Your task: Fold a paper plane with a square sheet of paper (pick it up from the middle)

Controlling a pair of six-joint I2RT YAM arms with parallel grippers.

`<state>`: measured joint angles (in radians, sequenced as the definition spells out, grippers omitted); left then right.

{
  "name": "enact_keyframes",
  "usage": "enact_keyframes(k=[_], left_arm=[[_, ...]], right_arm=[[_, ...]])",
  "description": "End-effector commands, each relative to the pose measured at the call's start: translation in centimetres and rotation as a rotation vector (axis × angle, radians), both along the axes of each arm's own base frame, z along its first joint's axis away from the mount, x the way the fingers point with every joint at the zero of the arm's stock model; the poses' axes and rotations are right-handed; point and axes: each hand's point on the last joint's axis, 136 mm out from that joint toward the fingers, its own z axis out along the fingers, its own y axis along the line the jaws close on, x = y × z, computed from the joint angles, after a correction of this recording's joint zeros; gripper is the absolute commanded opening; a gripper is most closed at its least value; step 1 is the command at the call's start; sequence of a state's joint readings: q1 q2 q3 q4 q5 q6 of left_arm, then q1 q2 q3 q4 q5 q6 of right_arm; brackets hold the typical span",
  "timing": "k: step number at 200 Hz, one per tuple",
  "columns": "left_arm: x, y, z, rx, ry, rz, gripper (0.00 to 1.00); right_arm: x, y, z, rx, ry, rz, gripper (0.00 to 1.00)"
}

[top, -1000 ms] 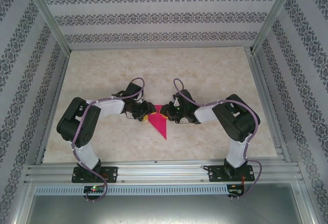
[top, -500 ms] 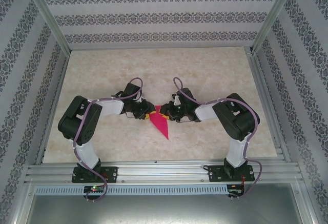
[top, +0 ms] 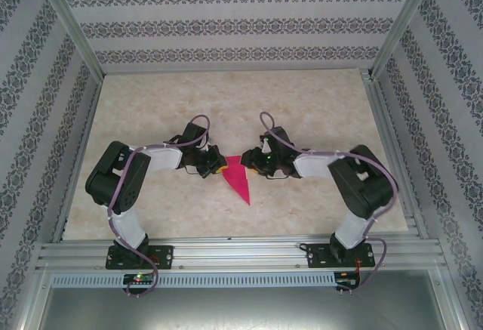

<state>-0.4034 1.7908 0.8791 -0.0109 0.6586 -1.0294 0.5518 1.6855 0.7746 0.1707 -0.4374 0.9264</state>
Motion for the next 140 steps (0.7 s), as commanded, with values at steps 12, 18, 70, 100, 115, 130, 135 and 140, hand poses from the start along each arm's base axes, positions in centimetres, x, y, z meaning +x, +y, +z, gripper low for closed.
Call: enact_keyframes(k=[12,18,70,100,115,130,135,140], left_arm=[[0.6,0.3,1.7,-0.011,-0.040,0.018,0.04],[0.6,0.3,1.7,-0.009,-0.040,0.017,0.05],[0.7,0.3,2.0,-0.008,-0.043,0.009,0.05],[0.6,0.3,2.1,-0.007,-0.039,0.009,0.05],[0.6,0.3,2.0,-0.004,-0.039,0.006,0.05],[0.5,0.4,2.0,-0.001,-0.036,0.003,0.05],[0.5,0.3,2.0,-0.001,-0.035,0.001,0.05],[0.4,0.3,2.0,-0.002,-0.034,0.001,0.05]], right_arm=[[-1.6,-3.5,2.7,-0.238,-0.224,0.033,0.45],[-2.2,-3.3,3.2,-0.264,-0.272,0.056,0.45],[-7.2,0.5,3.9,-0.486,-0.622,0.290,0.46],[-9.0,2.5,2.7,-0.659,-0.772,0.426,0.46],[-9.5,3.3,2.0,-0.746,-0.820,0.481,0.46],[-9.9,4.3,1.2,-0.798,-0.834,0.536,0.46],[-9.9,4.4,1.0,-0.821,-0.840,0.544,0.46],[-10.0,4.6,0.8,-0.842,-0.845,0.547,0.46]])
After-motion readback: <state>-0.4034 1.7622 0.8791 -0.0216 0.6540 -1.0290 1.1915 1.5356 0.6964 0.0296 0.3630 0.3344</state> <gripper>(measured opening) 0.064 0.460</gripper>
